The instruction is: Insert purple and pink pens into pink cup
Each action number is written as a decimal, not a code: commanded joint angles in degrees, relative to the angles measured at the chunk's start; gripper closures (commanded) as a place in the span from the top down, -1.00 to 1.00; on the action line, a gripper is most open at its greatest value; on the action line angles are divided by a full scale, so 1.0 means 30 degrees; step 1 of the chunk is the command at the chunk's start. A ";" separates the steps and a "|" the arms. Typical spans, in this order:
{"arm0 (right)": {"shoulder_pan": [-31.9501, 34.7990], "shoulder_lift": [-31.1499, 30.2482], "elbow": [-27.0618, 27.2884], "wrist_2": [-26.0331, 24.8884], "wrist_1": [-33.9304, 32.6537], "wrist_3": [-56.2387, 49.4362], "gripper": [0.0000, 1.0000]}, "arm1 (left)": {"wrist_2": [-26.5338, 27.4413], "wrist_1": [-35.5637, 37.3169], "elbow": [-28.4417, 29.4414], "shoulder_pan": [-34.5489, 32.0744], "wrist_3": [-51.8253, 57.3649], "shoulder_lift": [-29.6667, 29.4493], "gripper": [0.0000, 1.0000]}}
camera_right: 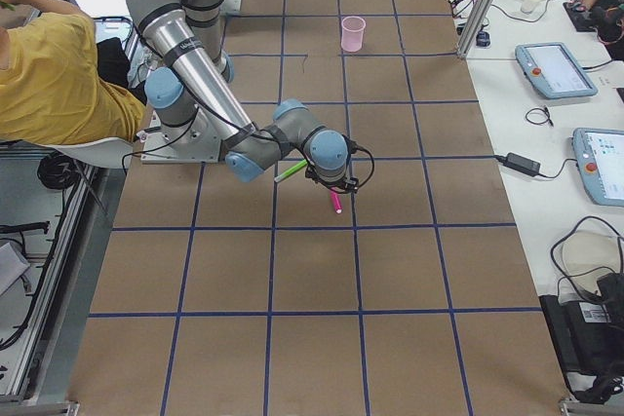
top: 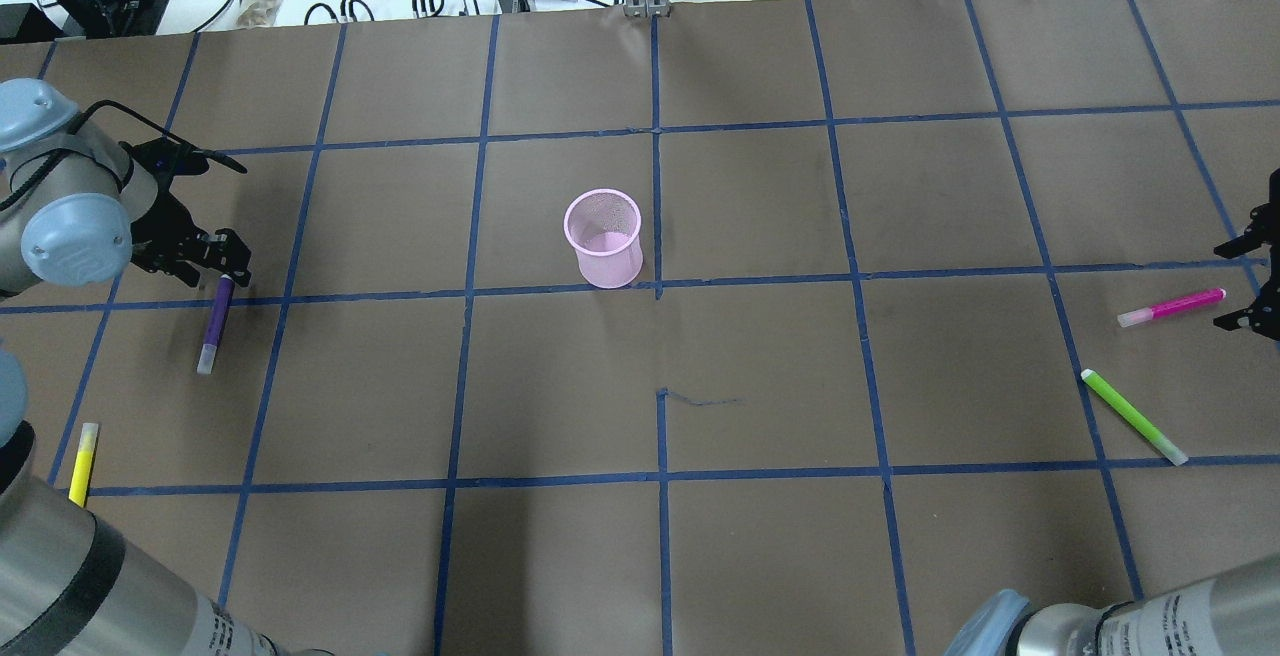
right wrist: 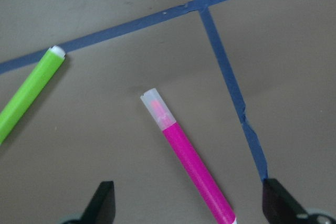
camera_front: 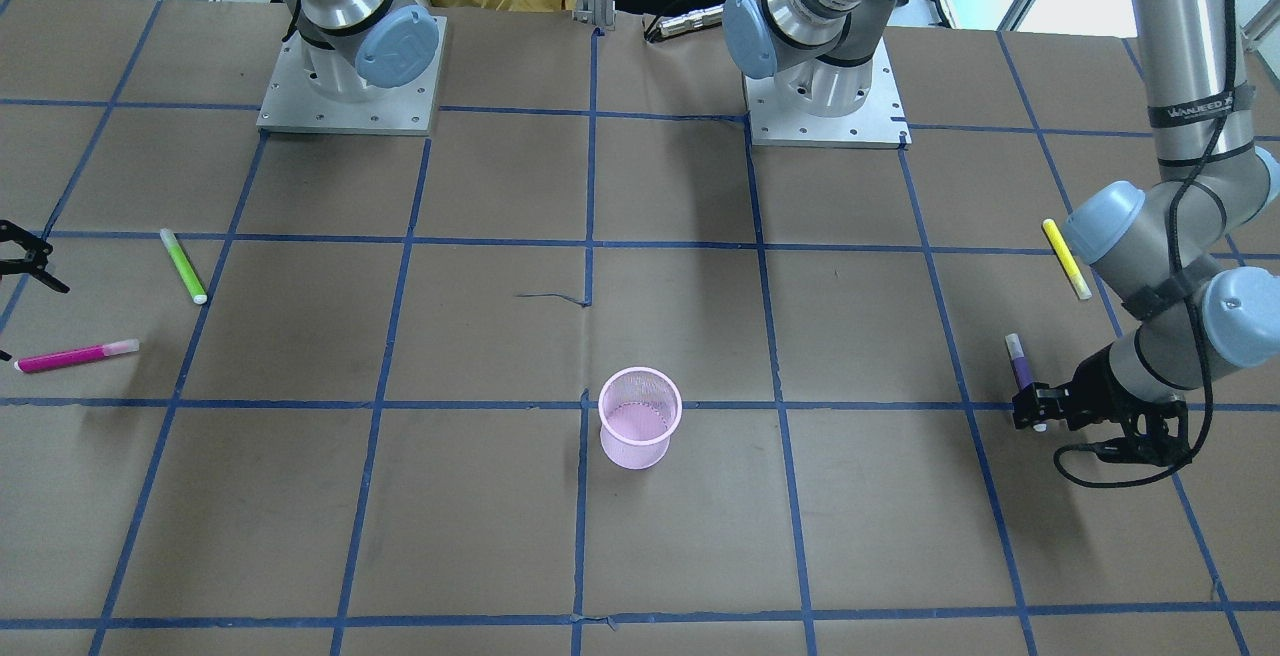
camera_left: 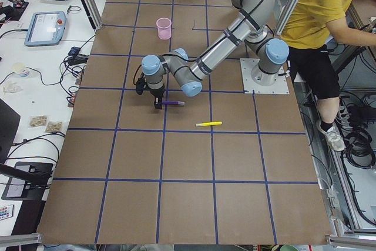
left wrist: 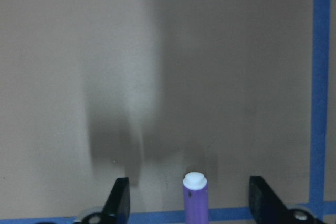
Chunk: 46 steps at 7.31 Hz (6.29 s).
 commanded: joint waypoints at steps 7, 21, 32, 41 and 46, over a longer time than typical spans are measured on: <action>0.0028 0.2331 -0.0485 0.0119 0.0135 -0.8055 0.84 | -0.0133 -0.0155 -0.0161 0.0030 0.0190 0.0021 -0.68; 0.1803 -0.0761 -0.0574 0.1932 0.1211 -0.7655 -0.58 | -0.0132 -0.1825 0.0220 -0.1288 0.0131 0.2950 -1.00; 2.3008 0.0261 -0.6999 -0.6807 0.0544 1.6186 -0.50 | -0.3238 -0.2352 0.0191 -0.2168 0.0190 0.4357 -1.00; 2.7449 0.5289 -0.9215 -1.4441 0.0634 2.2296 -0.48 | -0.4147 -0.2352 0.0191 -0.2168 0.0190 0.4474 -1.00; 2.7479 0.5319 -0.9245 -1.4149 0.0545 2.2560 1.00 | -0.4205 -0.2352 0.0161 -0.2197 0.0190 0.4621 -1.00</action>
